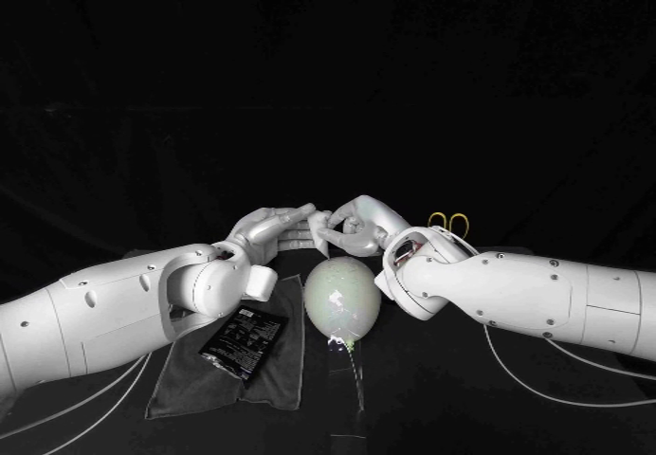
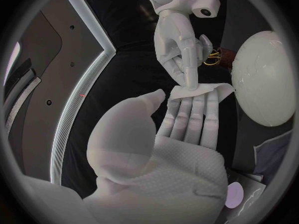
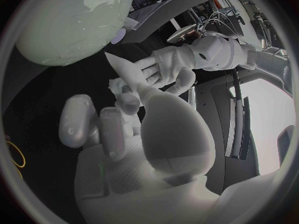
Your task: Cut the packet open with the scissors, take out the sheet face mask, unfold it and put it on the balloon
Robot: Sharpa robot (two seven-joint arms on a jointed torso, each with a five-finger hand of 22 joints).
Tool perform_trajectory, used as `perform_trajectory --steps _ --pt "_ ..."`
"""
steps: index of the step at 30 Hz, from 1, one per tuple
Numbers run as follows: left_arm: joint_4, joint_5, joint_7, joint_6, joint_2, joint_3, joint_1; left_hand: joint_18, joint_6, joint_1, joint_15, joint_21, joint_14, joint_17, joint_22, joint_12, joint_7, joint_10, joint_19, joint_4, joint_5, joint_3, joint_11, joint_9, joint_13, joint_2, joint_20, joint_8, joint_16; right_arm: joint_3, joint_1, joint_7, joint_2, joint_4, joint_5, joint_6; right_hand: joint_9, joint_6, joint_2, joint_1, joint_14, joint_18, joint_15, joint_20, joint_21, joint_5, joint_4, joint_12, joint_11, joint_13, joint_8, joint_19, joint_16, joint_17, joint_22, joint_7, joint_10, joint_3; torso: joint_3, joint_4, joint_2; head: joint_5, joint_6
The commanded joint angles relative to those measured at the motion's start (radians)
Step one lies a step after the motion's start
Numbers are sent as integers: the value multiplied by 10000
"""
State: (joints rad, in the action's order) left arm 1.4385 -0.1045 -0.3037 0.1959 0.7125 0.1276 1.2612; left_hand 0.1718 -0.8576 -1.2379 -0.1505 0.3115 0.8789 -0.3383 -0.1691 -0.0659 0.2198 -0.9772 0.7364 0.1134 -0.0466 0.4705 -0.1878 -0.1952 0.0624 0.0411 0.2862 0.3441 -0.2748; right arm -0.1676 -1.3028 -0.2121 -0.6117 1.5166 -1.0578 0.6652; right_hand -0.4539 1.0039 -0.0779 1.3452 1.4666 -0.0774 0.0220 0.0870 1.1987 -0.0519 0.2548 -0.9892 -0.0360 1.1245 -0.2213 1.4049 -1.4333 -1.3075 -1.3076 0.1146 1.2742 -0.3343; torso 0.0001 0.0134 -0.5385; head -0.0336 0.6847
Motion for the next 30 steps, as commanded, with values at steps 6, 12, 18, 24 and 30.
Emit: perform_trajectory --steps 6,12,18,24,30 --pt "63 59 20 -398 -52 -8 9 86 -94 -84 -35 -115 49 34 87 34 82 95 104 130 -26 -41 -8 31 7 110 21 -85 110 18 -9 256 -5 73 21 63 -67 201 50 242 481 53 134 -97 171 34 -127 -119 93 36 -170 118 -121 -1087 -1670 -99 150 -134 3 -8 1 12 12" --pt "52 59 14 -360 -51 -8 9 89 -108 -343 -38 -251 91 77 215 32 88 140 195 94 -26 -73 -16 69 8 170 21 -170 194 18 -9 337 -29 98 28 135 -134 316 237 542 558 93 224 -180 375 32 -331 -289 196 140 -323 222 -253 -1245 -1729 -212 323 -385 6 -4 -2 2 10" --pt "50 118 8 -304 -54 -8 9 92 -133 -638 -43 -365 131 115 328 32 100 172 297 -12 -27 -76 -26 100 8 223 18 -241 273 18 -9 509 -52 130 112 237 -264 436 412 790 688 159 322 -288 705 31 -589 -647 301 395 -571 389 -487 -1530 -1821 -324 652 -760 2 0 -4 2 13" --pt "48 230 7 -196 -49 -8 8 102 -165 -1038 -47 -467 172 156 440 31 111 205 430 -237 -28 -24 -36 127 7 283 9 -311 359 18 -9 717 -109 188 282 318 -359 461 466 890 768 216 362 -344 986 30 -787 -808 341 514 -741 523 -642 -1725 -1896 -360 843 -1078 0 1 -1 9 16" --pt "35 314 5 -63 -44 -8 7 105 -190 -1228 -52 -512 200 177 494 30 124 213 507 -352 -27 25 -45 139 6 286 5 -342 400 18 -9 828 -173 240 448 300 -431 455 441 811 802 257 375 -372 1185 31 -889 -894 355 586 -875 614 -710 -1812 -1949 -370 971 -1315 1 -3 -1 17 19"
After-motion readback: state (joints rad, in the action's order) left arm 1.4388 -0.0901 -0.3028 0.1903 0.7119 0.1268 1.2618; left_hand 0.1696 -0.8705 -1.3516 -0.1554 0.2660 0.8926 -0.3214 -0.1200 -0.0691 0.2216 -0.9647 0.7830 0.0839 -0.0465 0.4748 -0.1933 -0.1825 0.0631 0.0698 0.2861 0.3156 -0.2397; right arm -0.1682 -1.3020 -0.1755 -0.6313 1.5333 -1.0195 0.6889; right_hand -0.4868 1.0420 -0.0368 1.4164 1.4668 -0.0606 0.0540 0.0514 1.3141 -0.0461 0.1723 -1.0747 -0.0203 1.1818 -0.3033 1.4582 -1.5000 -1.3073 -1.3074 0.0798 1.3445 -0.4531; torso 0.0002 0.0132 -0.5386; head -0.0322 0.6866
